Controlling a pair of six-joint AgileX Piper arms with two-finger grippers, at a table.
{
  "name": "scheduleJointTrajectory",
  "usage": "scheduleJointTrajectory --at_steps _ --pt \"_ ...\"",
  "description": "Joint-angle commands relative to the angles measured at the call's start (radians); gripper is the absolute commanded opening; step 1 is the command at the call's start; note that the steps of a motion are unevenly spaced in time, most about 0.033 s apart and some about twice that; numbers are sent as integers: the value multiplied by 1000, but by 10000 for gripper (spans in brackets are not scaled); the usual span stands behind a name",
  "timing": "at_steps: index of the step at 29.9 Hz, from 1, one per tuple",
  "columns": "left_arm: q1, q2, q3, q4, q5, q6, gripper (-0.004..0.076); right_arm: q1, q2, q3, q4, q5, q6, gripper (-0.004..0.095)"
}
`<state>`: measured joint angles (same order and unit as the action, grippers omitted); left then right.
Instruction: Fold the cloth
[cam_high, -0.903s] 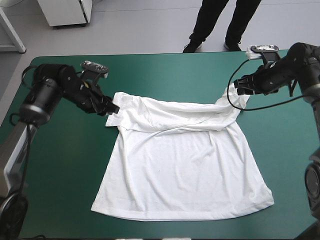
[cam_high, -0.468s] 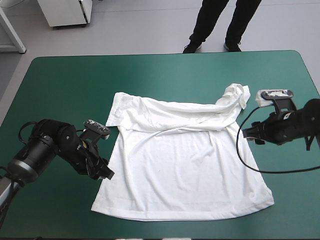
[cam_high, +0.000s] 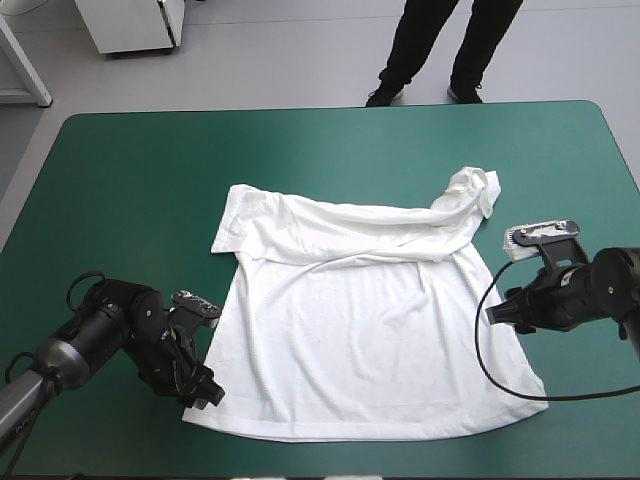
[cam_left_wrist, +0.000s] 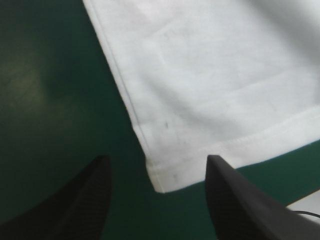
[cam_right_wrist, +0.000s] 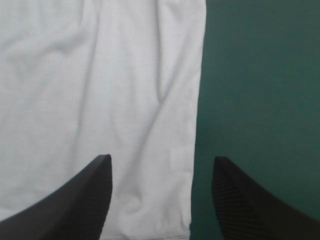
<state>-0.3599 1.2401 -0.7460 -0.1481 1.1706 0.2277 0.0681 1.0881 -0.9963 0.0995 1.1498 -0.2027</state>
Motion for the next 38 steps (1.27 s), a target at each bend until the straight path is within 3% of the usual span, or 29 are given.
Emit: scheduleJointTrajectory --at_steps 1,11,16,19,28,38 --pt "-8 -28 2 -19 -30 -2 419 34 -20 -22 -63 -13 39 564" --pt "-8 -5 101 -38 -117 19 419 44 -20 -22 -61 -11 44 564" --pt "-28 22 145 -57 -162 26 403 61 -16 -13 -120 -11 75 564" --pt "-64 38 163 -65 -194 22 360 61 -9 23 -152 -3 90 564" --pt "-140 112 202 -147 -270 33 101 61 -9 118 -153 28 93 564" --pt "-140 126 203 -279 -288 148 22 61 -11 118 -153 73 111 564"
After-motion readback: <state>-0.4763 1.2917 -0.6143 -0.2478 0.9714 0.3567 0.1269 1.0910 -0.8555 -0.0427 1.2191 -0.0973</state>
